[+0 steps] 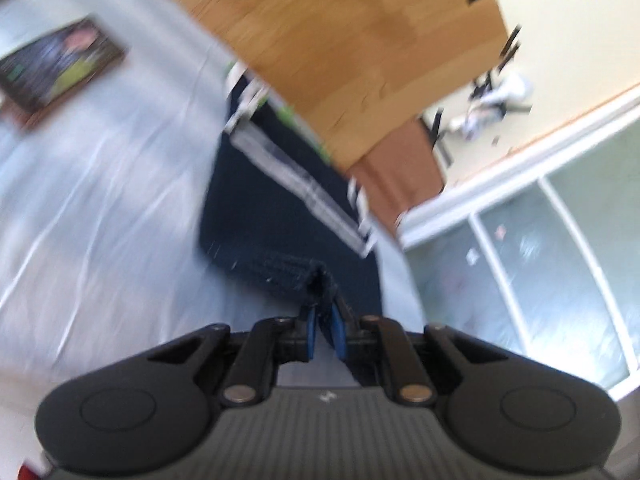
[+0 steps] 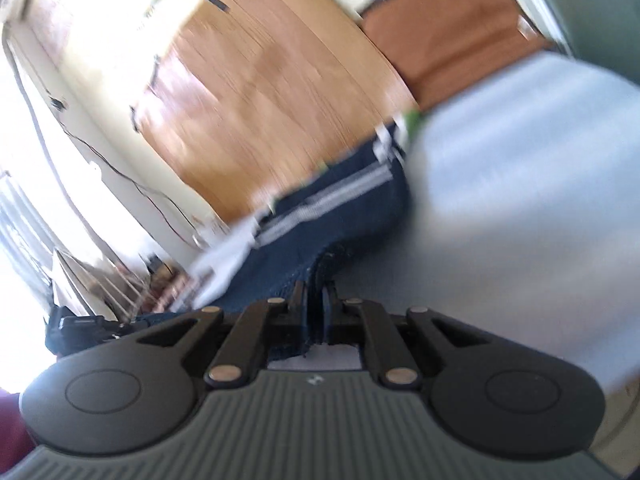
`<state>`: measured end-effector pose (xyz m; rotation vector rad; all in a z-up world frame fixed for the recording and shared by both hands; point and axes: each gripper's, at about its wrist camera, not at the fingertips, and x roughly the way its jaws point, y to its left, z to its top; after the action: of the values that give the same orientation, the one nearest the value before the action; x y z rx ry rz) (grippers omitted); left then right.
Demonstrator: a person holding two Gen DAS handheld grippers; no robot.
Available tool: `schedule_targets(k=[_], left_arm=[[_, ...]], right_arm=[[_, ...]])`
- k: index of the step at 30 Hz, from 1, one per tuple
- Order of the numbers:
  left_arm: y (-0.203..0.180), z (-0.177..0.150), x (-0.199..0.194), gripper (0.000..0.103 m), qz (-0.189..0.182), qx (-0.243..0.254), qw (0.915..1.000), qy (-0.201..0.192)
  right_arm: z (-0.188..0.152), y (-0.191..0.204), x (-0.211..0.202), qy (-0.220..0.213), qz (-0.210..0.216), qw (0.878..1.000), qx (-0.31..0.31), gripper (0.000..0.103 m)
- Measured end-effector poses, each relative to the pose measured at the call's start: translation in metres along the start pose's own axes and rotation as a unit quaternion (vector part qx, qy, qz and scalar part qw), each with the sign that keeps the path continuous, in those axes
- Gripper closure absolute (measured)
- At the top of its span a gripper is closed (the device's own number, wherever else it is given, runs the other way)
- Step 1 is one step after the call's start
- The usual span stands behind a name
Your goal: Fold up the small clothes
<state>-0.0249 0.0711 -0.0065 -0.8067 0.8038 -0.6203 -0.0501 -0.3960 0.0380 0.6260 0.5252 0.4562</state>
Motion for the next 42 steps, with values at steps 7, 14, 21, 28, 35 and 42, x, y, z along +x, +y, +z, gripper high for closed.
schedule_targets(k=[7,14,21,28,35,42], left_arm=[[-0.021,0.113,0.086,0.083,0.057,0.016,0.9976,-0.037],[0.014,0.125,0.111,0.042,0.158,0.025,0.9862,-0.042],[0.025,0.113,0.146,0.046,0.183,0.062,0.9811,0.006],[0.000,0.108,0.157,0.095,0.221,0.167,0.9605,-0.031],[0.014,0.116,0.174,0.080,0.259,0.170,0.9504,-0.026],[-0.017,0.163,0.149,0.052,0.257,0.234,0.9366,-0.048]], right_arm=[[0.086,-0.028,0.094,-0.015,-0.051,0.997,0.051,0.092],[0.091,-0.036,0.129,-0.013,-0.146,0.988,-0.057,0.054],[0.056,-0.050,0.152,0.049,-0.174,0.980,-0.077,0.041],[0.065,-0.025,0.166,-0.022,-0.195,0.973,-0.122,0.094],[0.060,-0.052,0.189,0.032,-0.242,0.962,-0.124,0.087],[0.134,-0.035,0.178,-0.002,-0.191,0.967,-0.169,0.058]])
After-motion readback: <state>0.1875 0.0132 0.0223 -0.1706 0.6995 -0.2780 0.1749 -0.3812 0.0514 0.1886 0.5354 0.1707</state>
